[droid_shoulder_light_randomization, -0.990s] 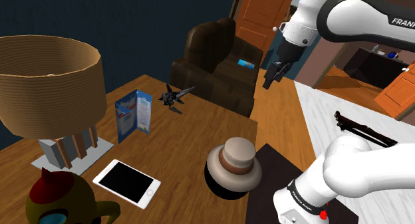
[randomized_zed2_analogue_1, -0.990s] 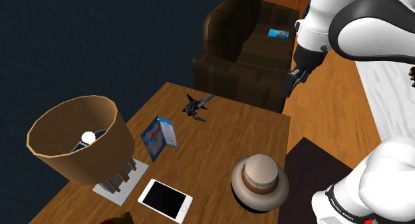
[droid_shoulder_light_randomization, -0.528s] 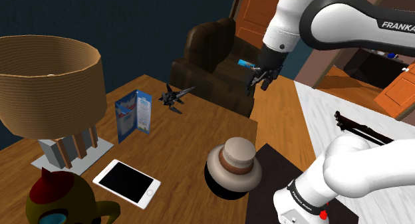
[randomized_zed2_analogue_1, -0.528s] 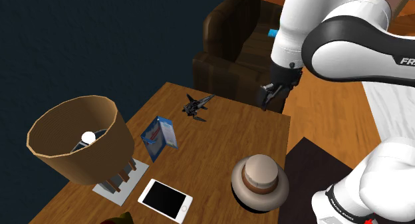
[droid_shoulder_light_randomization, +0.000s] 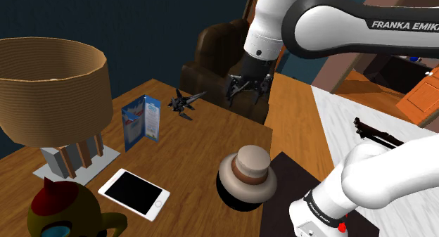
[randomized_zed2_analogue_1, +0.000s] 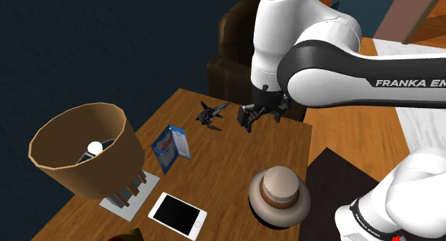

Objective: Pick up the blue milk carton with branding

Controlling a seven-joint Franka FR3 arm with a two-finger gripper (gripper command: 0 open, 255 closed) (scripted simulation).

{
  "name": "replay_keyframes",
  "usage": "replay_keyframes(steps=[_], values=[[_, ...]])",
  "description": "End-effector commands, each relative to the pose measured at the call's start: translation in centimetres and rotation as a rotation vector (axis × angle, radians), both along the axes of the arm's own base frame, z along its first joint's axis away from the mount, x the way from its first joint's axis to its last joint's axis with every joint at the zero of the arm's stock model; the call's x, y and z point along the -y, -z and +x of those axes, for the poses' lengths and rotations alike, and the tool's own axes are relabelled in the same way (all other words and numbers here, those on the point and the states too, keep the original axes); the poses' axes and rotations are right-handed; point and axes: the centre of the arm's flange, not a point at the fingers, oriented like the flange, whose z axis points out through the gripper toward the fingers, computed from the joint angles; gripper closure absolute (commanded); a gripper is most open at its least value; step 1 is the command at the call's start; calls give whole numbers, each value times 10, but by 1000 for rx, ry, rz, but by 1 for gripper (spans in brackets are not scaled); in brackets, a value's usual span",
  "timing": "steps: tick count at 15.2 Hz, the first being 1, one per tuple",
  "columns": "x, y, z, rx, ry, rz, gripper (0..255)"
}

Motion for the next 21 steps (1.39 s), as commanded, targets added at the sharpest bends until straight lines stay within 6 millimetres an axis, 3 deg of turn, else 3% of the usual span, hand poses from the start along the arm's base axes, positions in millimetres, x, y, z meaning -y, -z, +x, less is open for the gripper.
replay_keyframes(steps=[1, 11, 21], values=[[-22, 7, 12, 0, 52, 8, 0], [-123, 34, 86, -1, 293, 42, 0], [-205, 58, 182, -2, 533, 76, 0]])
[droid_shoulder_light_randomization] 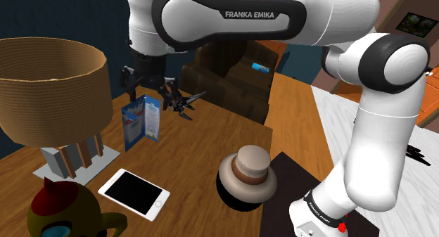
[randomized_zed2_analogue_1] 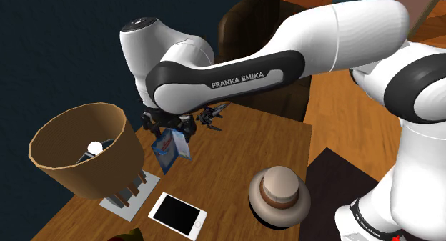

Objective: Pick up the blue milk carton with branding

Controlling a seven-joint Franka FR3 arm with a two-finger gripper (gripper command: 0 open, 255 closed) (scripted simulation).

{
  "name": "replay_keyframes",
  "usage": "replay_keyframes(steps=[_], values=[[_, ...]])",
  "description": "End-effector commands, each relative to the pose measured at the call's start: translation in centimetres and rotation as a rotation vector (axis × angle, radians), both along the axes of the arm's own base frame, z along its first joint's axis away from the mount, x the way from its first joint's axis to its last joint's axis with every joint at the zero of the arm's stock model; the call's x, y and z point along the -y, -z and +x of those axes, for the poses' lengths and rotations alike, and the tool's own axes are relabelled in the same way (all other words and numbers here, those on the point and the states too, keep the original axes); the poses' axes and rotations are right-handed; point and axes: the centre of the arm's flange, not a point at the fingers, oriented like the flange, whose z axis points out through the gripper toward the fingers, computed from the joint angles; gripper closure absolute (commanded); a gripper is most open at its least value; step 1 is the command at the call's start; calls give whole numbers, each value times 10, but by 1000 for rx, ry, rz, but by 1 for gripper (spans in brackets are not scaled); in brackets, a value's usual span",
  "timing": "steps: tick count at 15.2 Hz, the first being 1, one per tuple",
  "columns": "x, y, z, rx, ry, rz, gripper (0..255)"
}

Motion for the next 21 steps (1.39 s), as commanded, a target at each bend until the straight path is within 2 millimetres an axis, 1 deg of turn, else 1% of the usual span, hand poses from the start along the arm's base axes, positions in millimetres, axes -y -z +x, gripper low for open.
replay_keyframes(steps=[1, 2, 8, 9, 11, 12, 21], values=[[-11, 7, 21, 0, 52, 6, 0], [-13, 7, 24, 0, 60, 7, 0], [-13, 39, 24, 0, 60, 7, 0], [-13, 47, 24, 0, 60, 7, 0], [-13, 47, 24, 0, 60, 7, 0], [-13, 48, 24, 0, 59, 7, 255], [-13, 47, 24, 0, 60, 7, 255]])
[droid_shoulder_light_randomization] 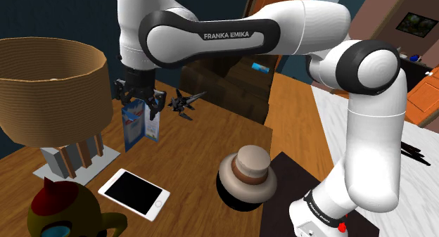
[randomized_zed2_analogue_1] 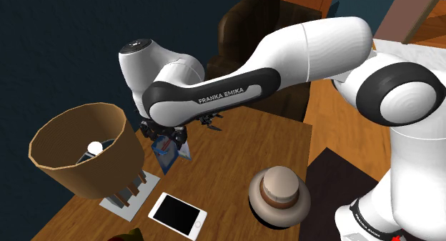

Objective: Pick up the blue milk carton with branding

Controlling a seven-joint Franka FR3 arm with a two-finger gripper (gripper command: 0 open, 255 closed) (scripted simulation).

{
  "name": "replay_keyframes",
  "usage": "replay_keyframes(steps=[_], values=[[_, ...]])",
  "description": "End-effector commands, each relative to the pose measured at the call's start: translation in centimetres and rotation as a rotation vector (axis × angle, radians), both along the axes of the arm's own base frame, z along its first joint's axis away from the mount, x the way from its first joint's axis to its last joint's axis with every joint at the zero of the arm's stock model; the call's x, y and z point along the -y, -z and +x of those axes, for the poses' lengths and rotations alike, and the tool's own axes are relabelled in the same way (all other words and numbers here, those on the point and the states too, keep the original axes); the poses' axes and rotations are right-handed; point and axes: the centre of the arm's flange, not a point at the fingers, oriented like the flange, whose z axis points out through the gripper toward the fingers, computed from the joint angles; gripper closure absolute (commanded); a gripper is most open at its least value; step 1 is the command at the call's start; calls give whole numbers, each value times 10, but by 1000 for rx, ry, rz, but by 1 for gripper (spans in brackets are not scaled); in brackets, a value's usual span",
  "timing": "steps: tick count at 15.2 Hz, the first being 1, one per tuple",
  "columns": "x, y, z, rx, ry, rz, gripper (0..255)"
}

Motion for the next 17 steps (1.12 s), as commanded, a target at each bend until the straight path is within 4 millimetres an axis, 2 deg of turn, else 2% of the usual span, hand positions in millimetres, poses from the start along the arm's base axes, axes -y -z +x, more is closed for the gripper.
replay_keyframes(steps=[1, 15, 17], values=[[0, -4, 0, -2, 0, -1, 255], [0, -78, 0, -2, 0, -1, 255], [0, -79, 0, -2, 0, -1, 255]])
